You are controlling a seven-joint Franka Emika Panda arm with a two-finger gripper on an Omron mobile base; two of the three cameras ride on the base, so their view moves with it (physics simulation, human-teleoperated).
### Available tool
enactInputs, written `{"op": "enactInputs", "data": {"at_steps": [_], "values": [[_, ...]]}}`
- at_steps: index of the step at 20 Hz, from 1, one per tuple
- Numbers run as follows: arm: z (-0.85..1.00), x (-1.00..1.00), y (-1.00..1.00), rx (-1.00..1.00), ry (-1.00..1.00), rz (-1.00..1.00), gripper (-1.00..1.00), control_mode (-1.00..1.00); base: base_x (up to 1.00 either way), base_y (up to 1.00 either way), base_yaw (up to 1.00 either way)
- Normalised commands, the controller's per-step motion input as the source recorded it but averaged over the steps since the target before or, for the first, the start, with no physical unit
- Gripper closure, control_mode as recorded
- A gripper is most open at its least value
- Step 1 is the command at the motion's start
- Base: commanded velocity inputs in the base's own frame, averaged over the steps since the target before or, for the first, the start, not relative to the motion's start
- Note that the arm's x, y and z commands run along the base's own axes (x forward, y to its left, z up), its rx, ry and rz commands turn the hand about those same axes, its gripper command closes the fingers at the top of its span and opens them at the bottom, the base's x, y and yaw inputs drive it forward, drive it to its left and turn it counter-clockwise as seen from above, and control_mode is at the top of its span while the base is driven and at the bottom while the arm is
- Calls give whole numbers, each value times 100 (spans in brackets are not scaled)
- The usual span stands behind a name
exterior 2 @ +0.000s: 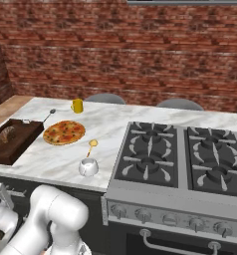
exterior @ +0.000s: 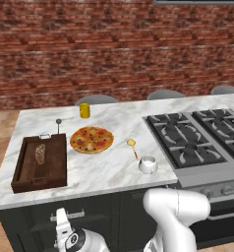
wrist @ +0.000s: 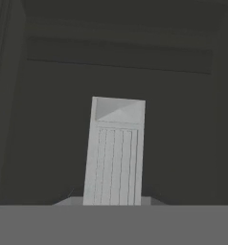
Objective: Take the pizza cutter from the drawer on the left and place it on the dining counter for cutting.
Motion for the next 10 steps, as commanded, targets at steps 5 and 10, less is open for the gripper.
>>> {"op": "enactInputs", "data": {"at_steps": [5, 10], "values": [[-6, -80, 0, 0, 0, 0, 100, -100, 0, 0, 0], [-2, -81, 0, 0, 0, 0, 100, -100, 0, 0, 0]]}}
